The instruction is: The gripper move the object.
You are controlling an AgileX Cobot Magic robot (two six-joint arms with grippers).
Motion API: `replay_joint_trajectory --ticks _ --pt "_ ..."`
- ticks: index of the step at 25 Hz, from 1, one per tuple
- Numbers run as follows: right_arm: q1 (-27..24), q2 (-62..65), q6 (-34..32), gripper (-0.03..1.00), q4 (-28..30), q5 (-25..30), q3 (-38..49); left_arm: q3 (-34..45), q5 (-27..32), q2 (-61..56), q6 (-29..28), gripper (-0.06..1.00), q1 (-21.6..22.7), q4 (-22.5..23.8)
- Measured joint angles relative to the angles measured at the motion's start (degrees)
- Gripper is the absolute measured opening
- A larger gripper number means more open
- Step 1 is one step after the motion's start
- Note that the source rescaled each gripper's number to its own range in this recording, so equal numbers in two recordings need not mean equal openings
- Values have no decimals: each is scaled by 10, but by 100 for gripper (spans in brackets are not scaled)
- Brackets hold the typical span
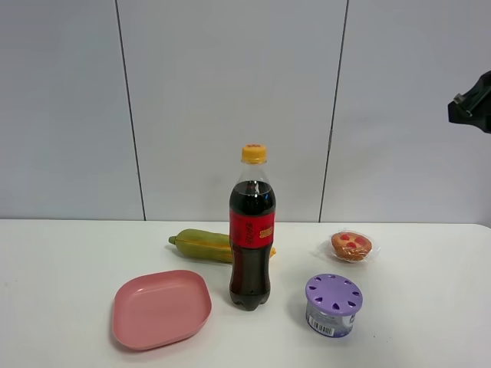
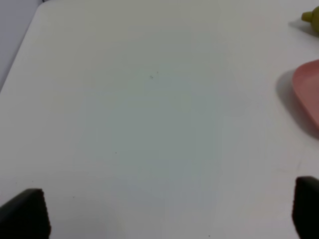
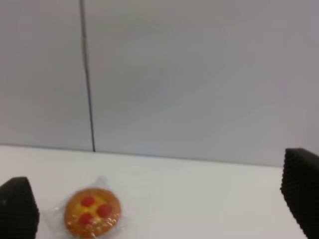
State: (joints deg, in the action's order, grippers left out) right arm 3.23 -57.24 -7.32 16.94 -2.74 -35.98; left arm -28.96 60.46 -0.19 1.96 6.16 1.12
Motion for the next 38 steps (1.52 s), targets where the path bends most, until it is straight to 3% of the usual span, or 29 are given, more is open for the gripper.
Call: replay_joint_trajectory --ticks 8,12,20,25,32,38 --pt "-3 120 10 100 -1 84 0 0 0 0 0 100 0 0" --pt "-3 201 12 100 -15 193 0 0 0 0 0 100 0 0" --pt "-3 364 12 100 -117 417 0 0 0 0 0 100 0 0" --pt "-3 423 12 100 -125 548 0 0 0 0 0 100 0 0" --pt "-3 481 12 100 -144 621 0 0 0 0 0 100 0 0" --pt "-3 518 12 100 -152 635 2 0 0 0 0 100 0 0"
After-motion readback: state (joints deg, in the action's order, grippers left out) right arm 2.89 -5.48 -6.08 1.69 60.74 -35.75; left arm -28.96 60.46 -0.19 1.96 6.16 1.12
